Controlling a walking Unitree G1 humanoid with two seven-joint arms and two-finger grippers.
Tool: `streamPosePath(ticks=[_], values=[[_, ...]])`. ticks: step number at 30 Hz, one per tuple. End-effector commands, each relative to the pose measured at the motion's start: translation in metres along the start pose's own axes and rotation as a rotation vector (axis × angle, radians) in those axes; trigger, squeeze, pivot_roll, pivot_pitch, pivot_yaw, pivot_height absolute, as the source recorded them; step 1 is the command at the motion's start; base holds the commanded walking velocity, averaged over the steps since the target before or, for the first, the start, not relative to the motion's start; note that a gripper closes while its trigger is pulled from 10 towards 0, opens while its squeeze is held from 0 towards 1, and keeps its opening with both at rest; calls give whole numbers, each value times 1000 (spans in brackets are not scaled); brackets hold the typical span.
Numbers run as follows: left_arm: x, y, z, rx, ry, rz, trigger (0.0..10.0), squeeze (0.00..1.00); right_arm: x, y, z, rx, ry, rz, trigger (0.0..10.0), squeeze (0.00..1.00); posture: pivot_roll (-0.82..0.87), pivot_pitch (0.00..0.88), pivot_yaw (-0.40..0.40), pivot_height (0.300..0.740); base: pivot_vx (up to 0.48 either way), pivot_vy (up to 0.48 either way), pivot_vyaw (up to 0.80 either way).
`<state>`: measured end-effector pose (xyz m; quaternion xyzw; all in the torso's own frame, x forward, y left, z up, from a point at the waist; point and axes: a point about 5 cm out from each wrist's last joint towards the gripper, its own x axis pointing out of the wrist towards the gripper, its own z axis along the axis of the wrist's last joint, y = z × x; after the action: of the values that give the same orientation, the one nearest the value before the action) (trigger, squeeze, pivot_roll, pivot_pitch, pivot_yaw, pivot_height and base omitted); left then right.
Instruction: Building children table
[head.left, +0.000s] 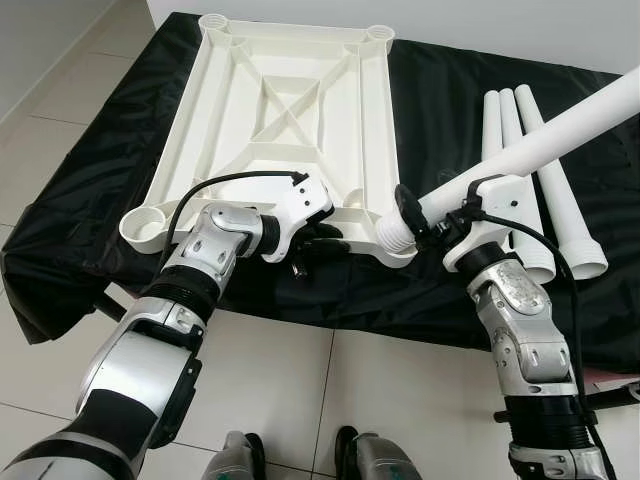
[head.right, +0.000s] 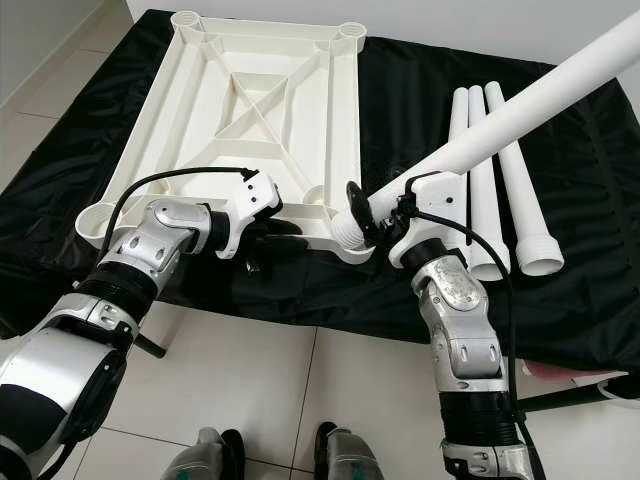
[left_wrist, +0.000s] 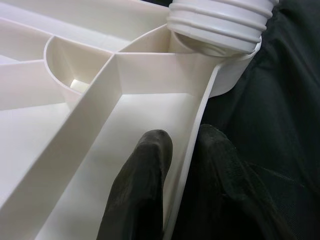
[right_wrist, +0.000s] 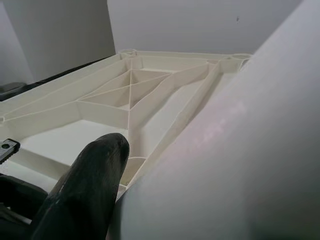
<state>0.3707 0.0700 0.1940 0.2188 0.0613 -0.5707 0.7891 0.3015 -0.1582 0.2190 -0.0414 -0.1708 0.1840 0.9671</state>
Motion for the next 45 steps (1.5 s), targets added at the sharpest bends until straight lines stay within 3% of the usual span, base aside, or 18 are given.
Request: streamPosePath(ticks=[1, 2, 3, 4, 22, 23, 24, 45], values=[[-2, 5, 1, -19, -32, 81, 10000, 0, 1, 5, -4, 11, 19, 29, 10000, 0, -67, 201, 3, 740, 0, 0, 0], [-3, 5, 1, -21, -33, 83, 10000, 0, 1, 5, -4, 23, 13, 43, 4863, 0, -66, 201, 2, 740, 0, 0, 0], [-3, 5, 1, -21, -33, 83, 10000, 0, 1, 5, -4, 23, 13, 43, 4863, 0, -66, 201, 2, 740, 0, 0, 0], [-3, 5, 1, -21, -33, 84, 10000, 0, 1, 6, -4, 31, 8, 49, 0, 0, -66, 199, 1, 740, 0, 0, 0], [-2, 5, 2, -18, -33, 83, 10000, 0, 4, 1, 0, 63, -23, 17, 0, 0, -68, 188, 2, 740, 0, 0, 0], [-2, 5, 1, -19, -33, 83, 10000, 0, 4, 1, 0, 63, -21, 14, 1882, 0, -67, 189, 2, 740, 0, 0, 0], [-3, 5, 1, -19, -32, 82, 10000, 0, 4, 0, 0, 62, -19, 10, 10000, 0, -67, 189, 3, 740, 0, 0, 0], [-5, 1, -4, -23, -19, 61, 10000, 0, 8, -11, 1, 65, -22, 18, 10000, 0, -63, 202, 3, 740, 0, 0, 0]])
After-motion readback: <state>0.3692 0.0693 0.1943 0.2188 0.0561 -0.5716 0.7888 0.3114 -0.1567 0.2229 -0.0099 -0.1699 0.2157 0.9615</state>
